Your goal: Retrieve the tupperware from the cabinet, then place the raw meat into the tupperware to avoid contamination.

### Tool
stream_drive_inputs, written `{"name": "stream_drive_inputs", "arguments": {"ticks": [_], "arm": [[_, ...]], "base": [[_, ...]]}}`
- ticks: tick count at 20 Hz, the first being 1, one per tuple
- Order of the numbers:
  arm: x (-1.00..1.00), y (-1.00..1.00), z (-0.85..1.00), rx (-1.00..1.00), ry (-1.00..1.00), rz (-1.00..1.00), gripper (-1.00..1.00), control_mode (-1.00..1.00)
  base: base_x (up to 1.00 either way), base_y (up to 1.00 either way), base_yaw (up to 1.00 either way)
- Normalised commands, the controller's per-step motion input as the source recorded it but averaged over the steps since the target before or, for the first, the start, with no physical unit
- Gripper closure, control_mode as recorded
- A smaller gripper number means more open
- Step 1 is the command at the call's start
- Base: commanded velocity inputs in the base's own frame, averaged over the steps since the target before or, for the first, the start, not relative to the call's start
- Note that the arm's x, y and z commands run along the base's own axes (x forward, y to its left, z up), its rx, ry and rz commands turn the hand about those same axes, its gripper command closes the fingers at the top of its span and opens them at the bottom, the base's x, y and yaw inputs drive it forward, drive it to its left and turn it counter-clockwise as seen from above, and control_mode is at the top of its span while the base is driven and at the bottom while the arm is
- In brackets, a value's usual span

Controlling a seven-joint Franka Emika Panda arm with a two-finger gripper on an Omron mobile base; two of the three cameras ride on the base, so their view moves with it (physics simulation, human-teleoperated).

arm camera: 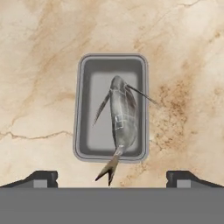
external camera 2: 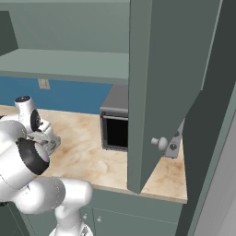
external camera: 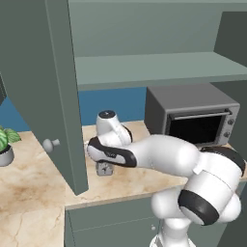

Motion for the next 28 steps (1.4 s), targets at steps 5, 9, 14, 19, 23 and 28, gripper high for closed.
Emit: {"name": "stream_drive_inputs", "arguments": {"ticks": [5, 9, 14, 19, 23, 28], "arm": [[-0.63, -0.46, 0.3, 0.0, -0.01, 0.0, -1.0, -1.0], [-0.66, -0.54, 0.3, 0.0, -0.02, 0.0, -1.0, -1.0], [-0.51, -0.55, 0.29, 0.0, 0.0, 0.0, -1.0, -1.0], [-0.37, -0.61, 0.2, -0.01, -0.03, 0.0, -1.0, -1.0], [-0.22, -0.72, 0.17, 0.0, -0.04, 0.0, -1.0, -1.0], [-0.39, -0.8, 0.17, 0.05, -0.07, 0.0, -1.0, -1.0]], "base": [[0.0, 0.0, 0.0], [0.0, 0.0, 0.0], [0.0, 0.0, 0.0], [0.0, 0.0, 0.0], [0.0, 0.0, 0.0], [0.0, 0.0, 0.0]]}}
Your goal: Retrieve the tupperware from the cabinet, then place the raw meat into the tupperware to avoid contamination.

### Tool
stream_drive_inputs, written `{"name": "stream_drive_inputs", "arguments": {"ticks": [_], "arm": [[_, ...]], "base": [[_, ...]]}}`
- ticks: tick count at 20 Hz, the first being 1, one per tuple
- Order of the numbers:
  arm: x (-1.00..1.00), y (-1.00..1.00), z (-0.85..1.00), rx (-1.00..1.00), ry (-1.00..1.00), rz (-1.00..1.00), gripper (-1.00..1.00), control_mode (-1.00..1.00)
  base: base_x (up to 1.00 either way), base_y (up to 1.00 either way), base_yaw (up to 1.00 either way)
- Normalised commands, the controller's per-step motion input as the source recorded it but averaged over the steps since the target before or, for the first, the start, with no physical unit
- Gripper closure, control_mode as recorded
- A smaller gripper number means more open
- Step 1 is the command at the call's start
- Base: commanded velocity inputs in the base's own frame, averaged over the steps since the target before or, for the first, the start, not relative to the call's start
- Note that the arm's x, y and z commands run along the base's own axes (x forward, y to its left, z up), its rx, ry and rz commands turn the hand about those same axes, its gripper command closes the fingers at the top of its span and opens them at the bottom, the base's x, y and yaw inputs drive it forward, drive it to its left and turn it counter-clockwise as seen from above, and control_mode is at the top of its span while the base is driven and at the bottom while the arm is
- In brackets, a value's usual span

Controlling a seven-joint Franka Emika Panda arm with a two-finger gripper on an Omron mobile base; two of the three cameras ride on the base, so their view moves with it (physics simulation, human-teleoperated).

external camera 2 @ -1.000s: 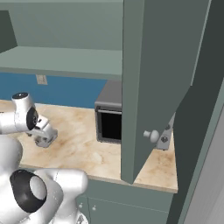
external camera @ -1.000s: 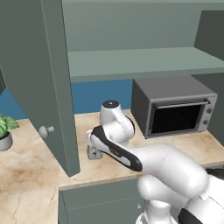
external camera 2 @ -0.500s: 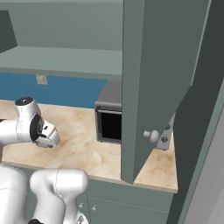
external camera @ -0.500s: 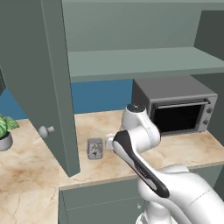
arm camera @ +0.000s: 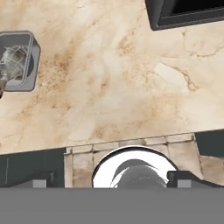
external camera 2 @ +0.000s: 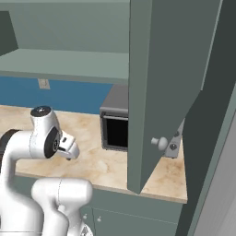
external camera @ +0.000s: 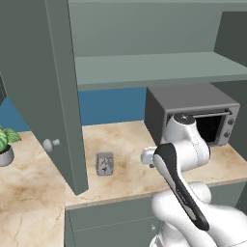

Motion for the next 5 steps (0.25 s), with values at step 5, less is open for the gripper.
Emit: {"name": "stream_drive_inputs", "arguments": {"ticks": [5], "arm": [[-0.42, -0.91, 0.02, 0.1, -0.09, 0.0, -1.0, -1.0]], "base": [[0.0, 0.0, 0.0]]}}
